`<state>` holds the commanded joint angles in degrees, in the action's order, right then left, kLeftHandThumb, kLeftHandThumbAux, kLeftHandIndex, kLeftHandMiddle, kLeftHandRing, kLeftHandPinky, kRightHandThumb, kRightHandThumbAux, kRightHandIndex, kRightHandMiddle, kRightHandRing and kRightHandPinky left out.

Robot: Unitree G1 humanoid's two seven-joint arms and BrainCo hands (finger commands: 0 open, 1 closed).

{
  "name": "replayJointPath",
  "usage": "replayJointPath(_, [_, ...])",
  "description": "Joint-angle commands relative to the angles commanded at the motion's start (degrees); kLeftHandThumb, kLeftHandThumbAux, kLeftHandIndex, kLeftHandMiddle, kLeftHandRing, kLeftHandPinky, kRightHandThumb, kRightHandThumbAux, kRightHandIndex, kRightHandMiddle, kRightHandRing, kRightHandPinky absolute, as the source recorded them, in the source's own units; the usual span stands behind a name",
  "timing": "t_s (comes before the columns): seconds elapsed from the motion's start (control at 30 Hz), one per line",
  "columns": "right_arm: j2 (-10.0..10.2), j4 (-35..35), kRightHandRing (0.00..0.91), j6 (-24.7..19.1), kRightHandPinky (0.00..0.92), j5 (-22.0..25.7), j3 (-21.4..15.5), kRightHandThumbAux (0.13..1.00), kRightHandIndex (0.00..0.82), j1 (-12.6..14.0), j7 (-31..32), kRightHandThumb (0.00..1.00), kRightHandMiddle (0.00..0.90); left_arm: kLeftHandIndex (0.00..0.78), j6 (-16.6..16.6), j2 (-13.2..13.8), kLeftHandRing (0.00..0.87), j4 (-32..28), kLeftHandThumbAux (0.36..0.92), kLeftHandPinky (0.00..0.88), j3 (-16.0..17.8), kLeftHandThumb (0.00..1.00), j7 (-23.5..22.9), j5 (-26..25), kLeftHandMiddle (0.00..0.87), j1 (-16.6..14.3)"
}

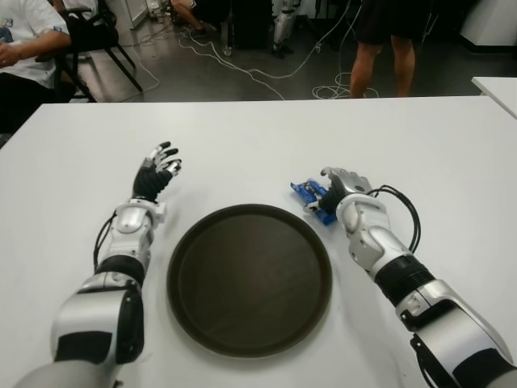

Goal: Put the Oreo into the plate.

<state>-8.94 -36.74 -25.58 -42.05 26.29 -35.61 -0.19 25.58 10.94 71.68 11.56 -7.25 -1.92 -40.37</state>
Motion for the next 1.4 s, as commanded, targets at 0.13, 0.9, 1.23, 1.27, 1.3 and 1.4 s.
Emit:
replayJointPath(0.13, [-0.1,0.0,0.227,0.0,0.24,0.2,0.1,0.655,0.185,0.0,-0.1,0.0,0.208,0.102,0.0,0.0,0.177,0.0,0.708,0.182,0.0,0.145,0.0,0.0,0.174,0.0])
replayJointPath(0.9, [-0.9,-0.2,0.216,1.7,0.231,1.1,-0.3,0.659,0.188,0.8,0.0,0.0,0.193,0.103,0.3,0.0,0.185,-0.3,0.697,0.193,0.0,0.147,0.3,0.1,0.178,0.1])
replayJointPath(1.23, [-0.9,-0.5,0.233,1.8,0.255,1.1,-0.2,0.653,0.199,0.8,0.4,0.0,0.214,0.111,0.6,0.3,0.178,-0.2,0.715,0.198,-0.5,0.144,1.0,0.8,0.177,0.2])
replayJointPath(1.27, [-0.8,-0.5,0.236,1.7,0.257,1.2,-0.3,0.655,0.202,0.8,0.3,0.0,0.217,0.111,0.5,0.2,0.18,-0.2,0.713,0.199,-0.5,0.139,1.0,0.8,0.177,0.2])
replayJointPath(1.3, [-0.8,-0.5,0.239,1.7,0.259,1.3,-0.4,0.657,0.206,0.8,0.2,0.0,0.219,0.112,0.5,0.2,0.181,-0.2,0.713,0.198,-0.5,0.136,1.0,0.7,0.177,0.1])
replayJointPath(1.4, [-0.7,-0.5,0.244,1.8,0.262,1.5,-0.6,0.659,0.211,1.0,-0.1,0.0,0.223,0.113,0.5,0.2,0.182,-0.2,0.712,0.198,-0.5,0.132,1.0,0.6,0.176,0.2])
